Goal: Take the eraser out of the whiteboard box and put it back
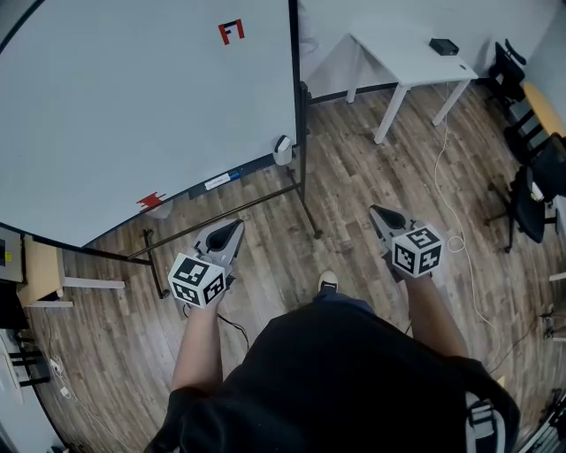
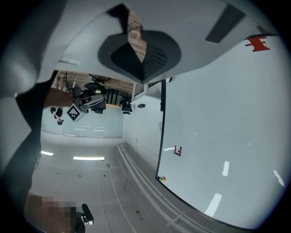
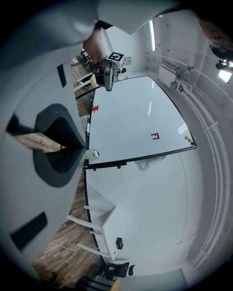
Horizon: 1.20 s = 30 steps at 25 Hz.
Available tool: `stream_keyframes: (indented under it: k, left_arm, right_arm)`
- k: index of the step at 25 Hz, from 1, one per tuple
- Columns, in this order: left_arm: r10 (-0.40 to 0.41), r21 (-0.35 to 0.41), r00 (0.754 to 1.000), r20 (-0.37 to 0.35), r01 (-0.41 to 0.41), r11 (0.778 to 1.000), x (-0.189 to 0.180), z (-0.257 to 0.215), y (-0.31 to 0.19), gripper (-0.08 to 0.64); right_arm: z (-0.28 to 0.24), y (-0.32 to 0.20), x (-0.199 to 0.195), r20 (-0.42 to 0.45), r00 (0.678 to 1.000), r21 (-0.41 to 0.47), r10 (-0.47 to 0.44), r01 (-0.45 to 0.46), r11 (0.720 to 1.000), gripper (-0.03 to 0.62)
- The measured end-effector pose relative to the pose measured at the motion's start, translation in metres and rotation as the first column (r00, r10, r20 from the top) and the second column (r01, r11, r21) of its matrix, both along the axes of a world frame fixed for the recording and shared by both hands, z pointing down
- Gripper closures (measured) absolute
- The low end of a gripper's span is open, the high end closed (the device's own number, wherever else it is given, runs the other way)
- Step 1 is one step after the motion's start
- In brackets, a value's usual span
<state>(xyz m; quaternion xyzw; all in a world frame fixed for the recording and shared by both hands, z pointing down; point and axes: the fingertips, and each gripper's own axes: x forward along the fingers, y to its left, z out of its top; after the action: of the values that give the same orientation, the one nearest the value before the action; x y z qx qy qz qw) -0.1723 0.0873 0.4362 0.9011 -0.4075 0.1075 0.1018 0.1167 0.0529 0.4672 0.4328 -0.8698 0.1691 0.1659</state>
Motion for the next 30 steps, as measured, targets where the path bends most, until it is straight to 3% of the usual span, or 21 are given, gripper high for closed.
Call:
stream_keyframes:
  k: [30]
  left_arm:
    - [-0.146,-0.047,0.989,0.031,0.148,0.988,0.065,0.003,-0.129,0.548]
  right_arm:
    - [0.009,-0.176,0.041,0.03,0.979,-0.023,-0.2,0.2,0.979,0.597]
